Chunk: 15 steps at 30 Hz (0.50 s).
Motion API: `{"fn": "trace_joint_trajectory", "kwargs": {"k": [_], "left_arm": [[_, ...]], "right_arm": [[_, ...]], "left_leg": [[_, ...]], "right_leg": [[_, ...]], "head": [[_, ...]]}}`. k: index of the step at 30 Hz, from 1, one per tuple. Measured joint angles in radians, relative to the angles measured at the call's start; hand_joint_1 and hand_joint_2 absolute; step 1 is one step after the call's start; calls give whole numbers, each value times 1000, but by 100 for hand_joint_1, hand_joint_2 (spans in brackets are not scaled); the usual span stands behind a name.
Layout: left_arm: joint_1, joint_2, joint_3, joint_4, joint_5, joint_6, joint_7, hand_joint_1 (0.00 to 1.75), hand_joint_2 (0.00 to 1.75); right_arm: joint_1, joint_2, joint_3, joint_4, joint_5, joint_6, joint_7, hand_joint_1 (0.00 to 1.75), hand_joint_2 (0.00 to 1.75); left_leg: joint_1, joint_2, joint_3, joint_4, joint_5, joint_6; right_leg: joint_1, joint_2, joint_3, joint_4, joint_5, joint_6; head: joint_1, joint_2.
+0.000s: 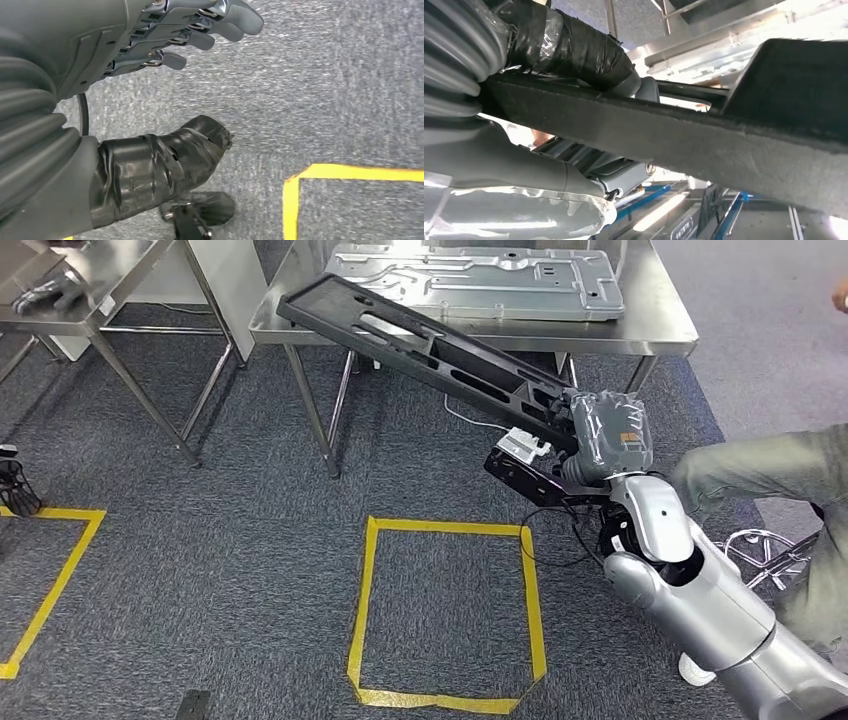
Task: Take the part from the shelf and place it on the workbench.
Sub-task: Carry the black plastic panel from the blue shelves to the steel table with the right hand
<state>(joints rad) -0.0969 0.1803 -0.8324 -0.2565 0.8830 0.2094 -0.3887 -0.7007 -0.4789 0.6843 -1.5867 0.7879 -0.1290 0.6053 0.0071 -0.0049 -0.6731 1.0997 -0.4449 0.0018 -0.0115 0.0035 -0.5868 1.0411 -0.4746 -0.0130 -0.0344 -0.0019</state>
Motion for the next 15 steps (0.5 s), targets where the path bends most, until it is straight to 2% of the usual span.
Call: {"fn": "trace_joint_trajectory", "kwargs": {"k": [1, 2, 4, 6, 7, 8, 9, 11, 12, 13, 14, 15], "left_arm": [[-1, 3, 0, 0, 1, -3, -1, 0, 175], [-2, 6, 0, 0, 1, -5, -1, 0, 175], [-3, 9, 0, 0, 4, -8, -2, 0, 175], [-2, 12, 0, 0, 7, -9, -2, 0, 175], [-2, 13, 0, 0, 8, -9, -2, 0, 175], [-3, 13, 0, 0, 9, -9, -2, 0, 175], [-3, 14, 0, 0, 9, -9, -3, 0, 175], [-4, 14, 0, 0, 9, -9, -3, 0, 175], [-3, 14, 0, 0, 9, -9, -3, 0, 175], [-2, 14, 0, 0, 9, -9, -3, 0, 175], [-1, 14, 0, 0, 9, -9, -3, 0, 175], [0, 14, 0, 0, 9, -9, -3, 0, 175]], "right_arm": [[0, 3, 0, 0, 1, -1, 0, 175, 175], [0, 5, 0, -1, 2, -2, 0, 175, 175], [2, 9, 0, -1, 3, -4, 0, 175, 175], [3, 12, 0, -3, 5, -4, -1, 175, 175], [3, 14, 0, -4, 5, -4, -2, 175, 175], [2, 15, -1, -5, 6, -4, -2, 175, 175], [1, 15, -1, -5, 6, -4, -3, 175, 175], [4, 16, -1, -5, 6, -4, -3, 175, 175], [7, 16, -1, -5, 6, -4, -3, 175, 175], [10, 16, -1, -5, 6, -4, -3, 175, 175], [10, 16, -1, -5, 6, -3, -3, 175, 175], [10, 16, -1, -5, 6, -3, -3, 175, 175]], "left_leg": [[-3, 0, 20, -46, 12, 6], [-7, 0, 28, -62, 8, 9], [-10, -1, 31, -70, 3, 15], [-6, -2, 41, -83, 4, 22], [-3, -2, 51, -90, 3, 28], [0, -2, 61, -98, 2, 34], [1, -2, 69, -100, -1, 39], [1, -4, 79, -100, -12, 45], [1, -5, 85, -99, -18, 45], [1, -6, 93, -97, -24, 44], [1, -7, 102, -95, -33, 42], [2, -8, 110, -93, -42, 39]], "right_leg": [[1, 0, 2, -2, -3, 4], [1, 0, 2, -3, -3, 8], [0, 0, 1, -8, -3, 16], [1, 0, 7, -10, -8, 25], [2, -1, 2, 6, -17, 30], [2, -1, -14, 43, -34, 33], [1, -1, -44, 101, -57, 35], [0, -1, -123, 231, -94, 40], [-1, -1, -151, 264, -91, 41], [-2, -1, -161, 260, -68, 43], [-4, -1, -151, 216, -27, 43], [-5, -1, -129, 149, 19, 42]], "head": [[0, 0], [1, 0], [1, 0], [1, 0], [2, 0], [3, 0], [4, 0], [5, 0], [5, 0], [5, 0], [5, 0], [5, 0]]}}
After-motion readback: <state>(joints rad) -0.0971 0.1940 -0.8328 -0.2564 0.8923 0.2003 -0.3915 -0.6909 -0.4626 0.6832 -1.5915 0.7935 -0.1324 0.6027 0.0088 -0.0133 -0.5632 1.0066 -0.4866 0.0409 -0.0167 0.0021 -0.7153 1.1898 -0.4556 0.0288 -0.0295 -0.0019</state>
